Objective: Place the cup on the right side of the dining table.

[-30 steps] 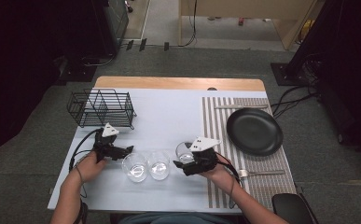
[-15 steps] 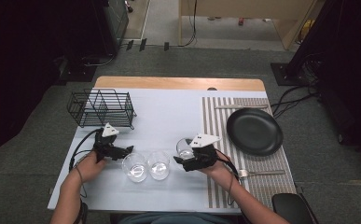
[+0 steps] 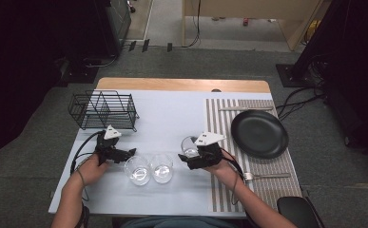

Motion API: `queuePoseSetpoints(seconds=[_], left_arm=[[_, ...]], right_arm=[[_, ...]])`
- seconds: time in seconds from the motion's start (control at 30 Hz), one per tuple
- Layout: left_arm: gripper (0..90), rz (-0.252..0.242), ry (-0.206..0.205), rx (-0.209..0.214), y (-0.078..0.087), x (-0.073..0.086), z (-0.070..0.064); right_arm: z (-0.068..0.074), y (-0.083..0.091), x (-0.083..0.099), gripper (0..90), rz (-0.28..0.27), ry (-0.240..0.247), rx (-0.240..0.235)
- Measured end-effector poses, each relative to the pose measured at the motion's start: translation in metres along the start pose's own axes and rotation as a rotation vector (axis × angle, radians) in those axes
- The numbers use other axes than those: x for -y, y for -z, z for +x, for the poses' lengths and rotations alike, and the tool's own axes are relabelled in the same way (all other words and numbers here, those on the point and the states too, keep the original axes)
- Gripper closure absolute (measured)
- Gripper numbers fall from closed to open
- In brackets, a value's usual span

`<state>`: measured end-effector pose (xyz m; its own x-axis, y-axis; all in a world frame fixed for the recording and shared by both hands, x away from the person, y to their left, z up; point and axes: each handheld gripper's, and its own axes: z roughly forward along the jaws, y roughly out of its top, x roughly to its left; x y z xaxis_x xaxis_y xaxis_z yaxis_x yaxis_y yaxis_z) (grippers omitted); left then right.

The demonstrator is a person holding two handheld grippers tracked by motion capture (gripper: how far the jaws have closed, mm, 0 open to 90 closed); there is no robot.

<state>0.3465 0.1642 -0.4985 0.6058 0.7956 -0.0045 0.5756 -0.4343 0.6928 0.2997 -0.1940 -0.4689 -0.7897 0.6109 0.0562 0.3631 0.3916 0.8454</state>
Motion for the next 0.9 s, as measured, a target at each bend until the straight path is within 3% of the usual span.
queuePoseSetpoints(seconds=[0.9], left_arm=[[0.0, 0.000, 0.000, 0.000, 0.000, 0.000, 0.000]], right_arm=[[-0.015, 0.000, -0.002, 19.4, 0.004, -0.044, 0.054]])
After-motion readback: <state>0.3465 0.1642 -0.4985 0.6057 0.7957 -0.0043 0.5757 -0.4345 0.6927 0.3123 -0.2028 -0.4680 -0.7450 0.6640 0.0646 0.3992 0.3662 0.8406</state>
